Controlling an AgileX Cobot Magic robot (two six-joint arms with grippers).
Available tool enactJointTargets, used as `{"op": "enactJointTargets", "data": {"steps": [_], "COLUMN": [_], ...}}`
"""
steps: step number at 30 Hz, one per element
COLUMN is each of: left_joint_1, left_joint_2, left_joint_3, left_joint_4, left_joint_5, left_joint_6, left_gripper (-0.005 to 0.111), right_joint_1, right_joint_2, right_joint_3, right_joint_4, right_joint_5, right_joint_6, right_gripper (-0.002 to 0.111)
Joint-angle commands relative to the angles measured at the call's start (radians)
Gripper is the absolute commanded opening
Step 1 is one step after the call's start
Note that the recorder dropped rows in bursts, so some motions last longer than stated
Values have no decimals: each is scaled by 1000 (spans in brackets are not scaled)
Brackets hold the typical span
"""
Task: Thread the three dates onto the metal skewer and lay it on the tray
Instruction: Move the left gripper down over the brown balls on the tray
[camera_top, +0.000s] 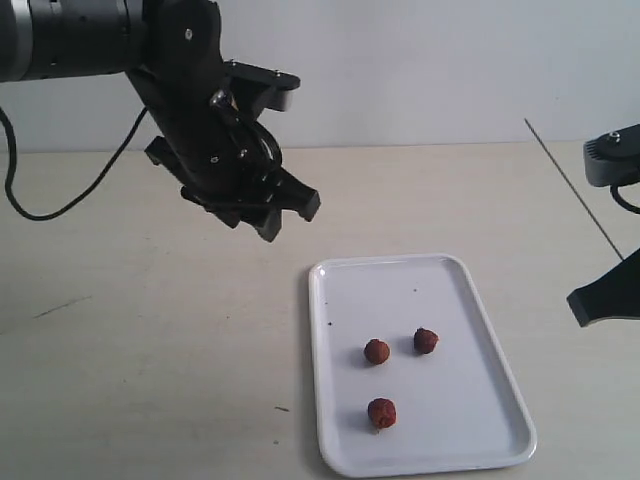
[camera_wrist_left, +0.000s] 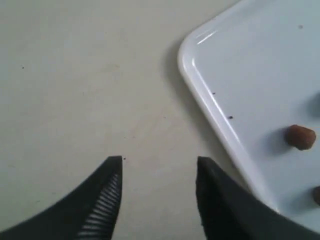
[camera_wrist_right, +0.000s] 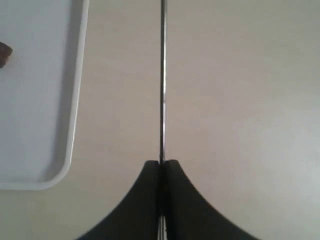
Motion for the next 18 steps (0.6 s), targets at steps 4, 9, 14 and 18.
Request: {"op": "enactJointTargets", "data": {"steps": [4,9,14,18], "left_joint_1": [-94,-223,-253,-253], "left_joint_2": [44,99,149,170], "left_joint_3": [-26,-26,-26,-26], "left_joint_4": [-64,-79,-101,-99], "left_joint_5": [3,3,-30,-146], "left_joint_6": [108,-90,-217,-122], "left_gripper": [54,54,54,54], "right_joint_1": [-5,-5,-5,-3], "right_joint_2": [7,7,7,7], "right_joint_3": [-13,-13,-13,-13], "right_joint_4": [32,76,91,100], "right_joint_5": [3,-4,4,8], "right_joint_6": [-43,-88,-88,-94], "right_gripper": [0,0,0,0]}}
